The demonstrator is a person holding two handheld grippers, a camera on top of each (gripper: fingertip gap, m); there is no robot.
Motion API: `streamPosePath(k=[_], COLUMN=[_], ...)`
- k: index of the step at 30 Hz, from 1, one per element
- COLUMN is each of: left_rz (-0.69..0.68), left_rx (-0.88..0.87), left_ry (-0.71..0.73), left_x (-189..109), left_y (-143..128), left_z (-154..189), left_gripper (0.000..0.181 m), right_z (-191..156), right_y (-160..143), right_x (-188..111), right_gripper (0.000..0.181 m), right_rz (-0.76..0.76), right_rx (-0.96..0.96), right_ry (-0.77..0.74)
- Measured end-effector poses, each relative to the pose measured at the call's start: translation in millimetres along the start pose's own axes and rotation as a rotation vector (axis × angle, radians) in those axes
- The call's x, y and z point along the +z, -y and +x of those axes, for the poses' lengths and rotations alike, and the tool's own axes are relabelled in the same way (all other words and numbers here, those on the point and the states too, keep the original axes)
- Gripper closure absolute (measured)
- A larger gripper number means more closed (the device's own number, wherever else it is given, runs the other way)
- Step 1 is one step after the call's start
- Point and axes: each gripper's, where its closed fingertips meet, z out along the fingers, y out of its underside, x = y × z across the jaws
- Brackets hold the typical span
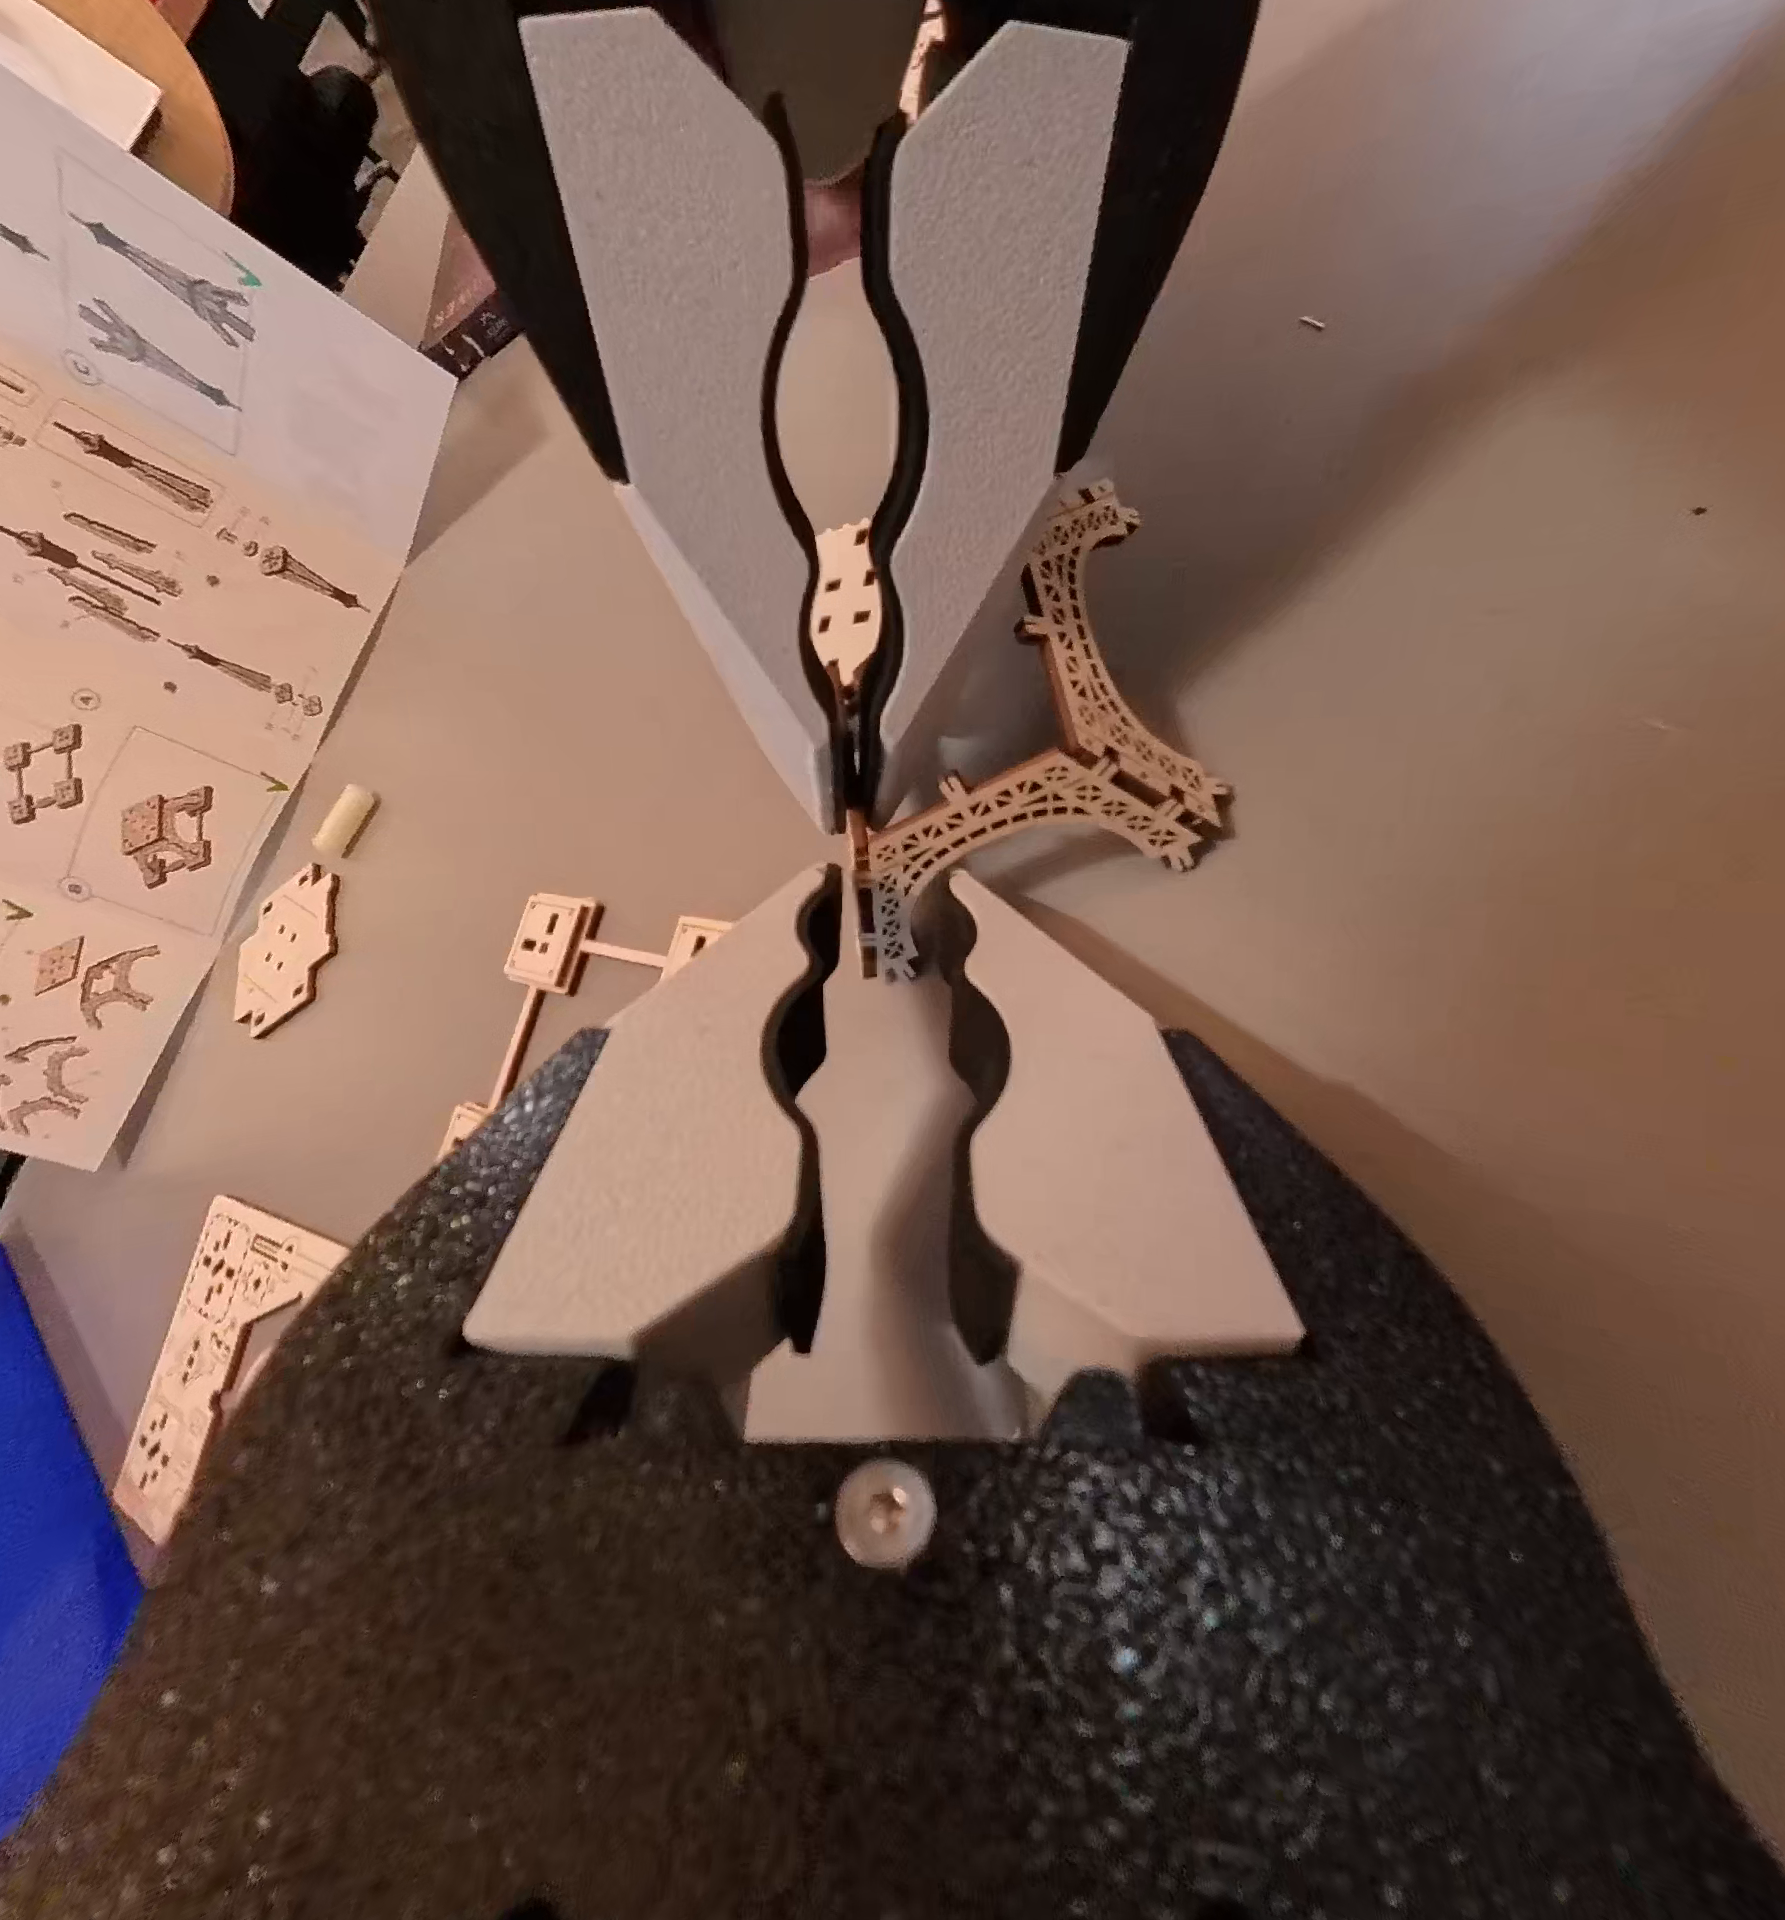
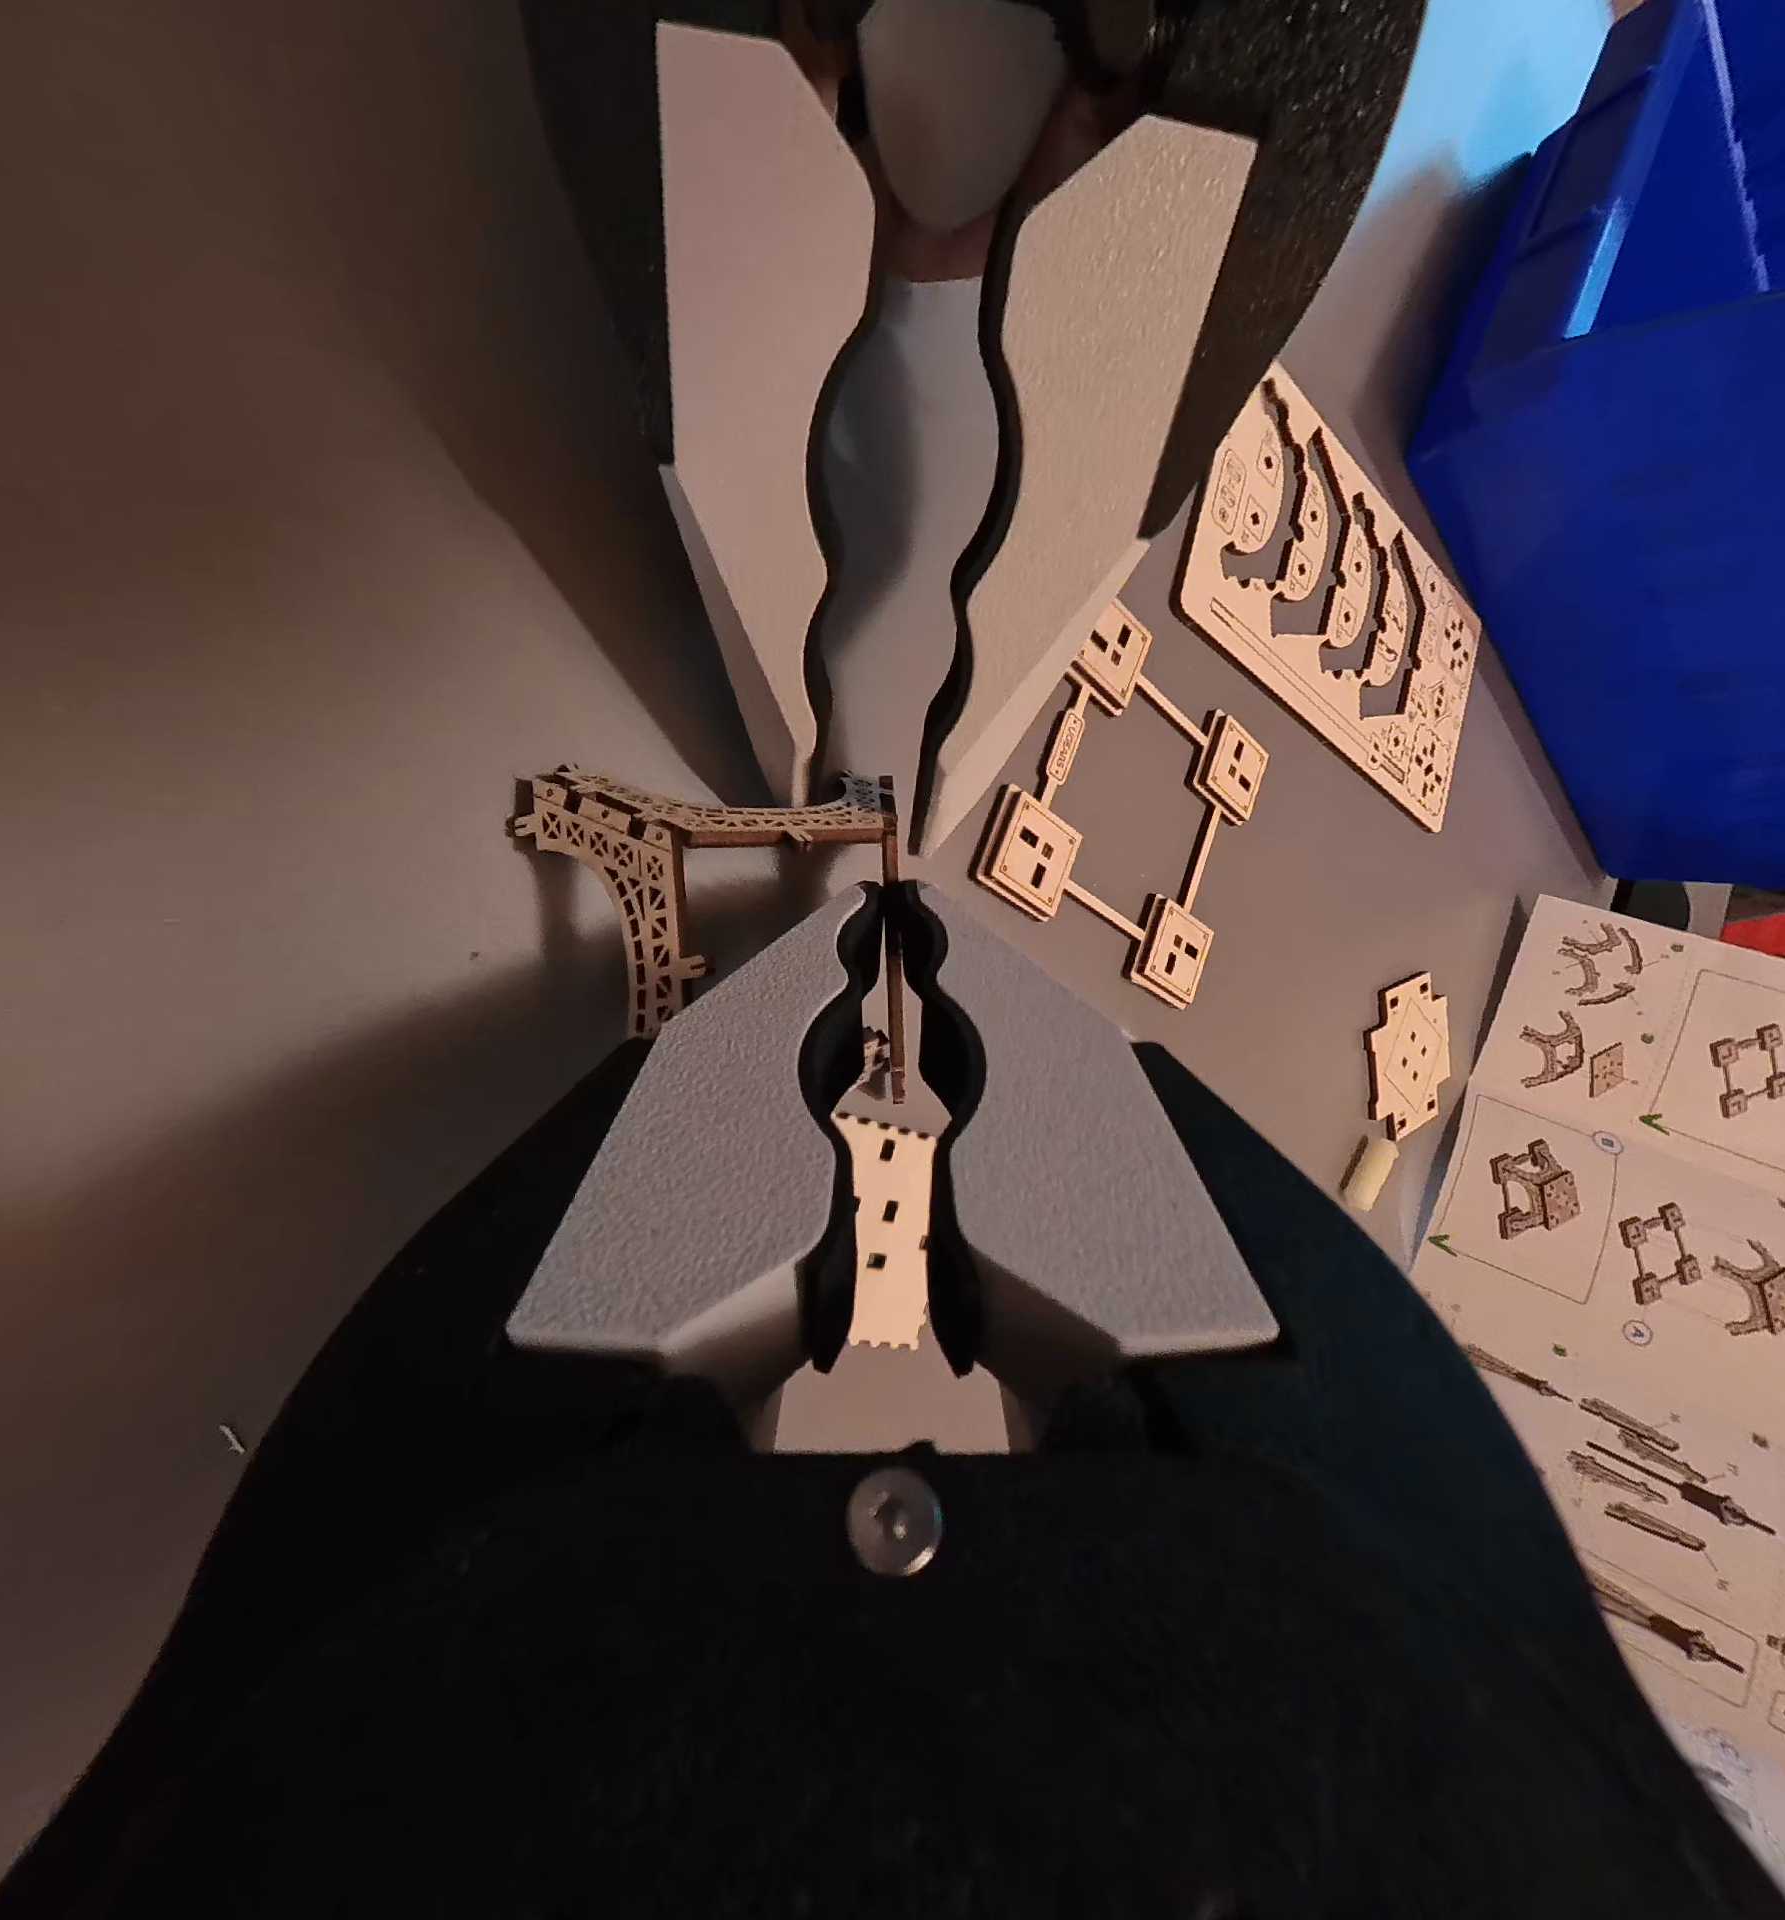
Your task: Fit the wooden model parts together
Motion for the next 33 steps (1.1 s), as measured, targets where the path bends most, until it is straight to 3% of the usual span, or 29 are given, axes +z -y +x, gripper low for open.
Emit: streamPosePath(k=[1,19,33], left_rz=[0.0,-0.009,-0.021], left_rx=[0.005,0.066,0.13], left_ry=[0.004,0.007,0.042], left_x=[0.6,2.2,3.0], left_y=[0.3,-0.9,-2.1], left_z=[-0.4,-0.2,-1.9], left_gripper=[0.166,0.17,0.171], right_z=[0.3,1.9,3.2], right_y=[-0.7,-0.7,-0.6], right_x=[0.0,1.8,2.8], right_gripper=[0.181,0.181,0.18], right_rz=[-0.002,-0.006,-0.001], right_rx=[0.005,0.082,0.304], right_ry=[0.002,0.023,0.085])
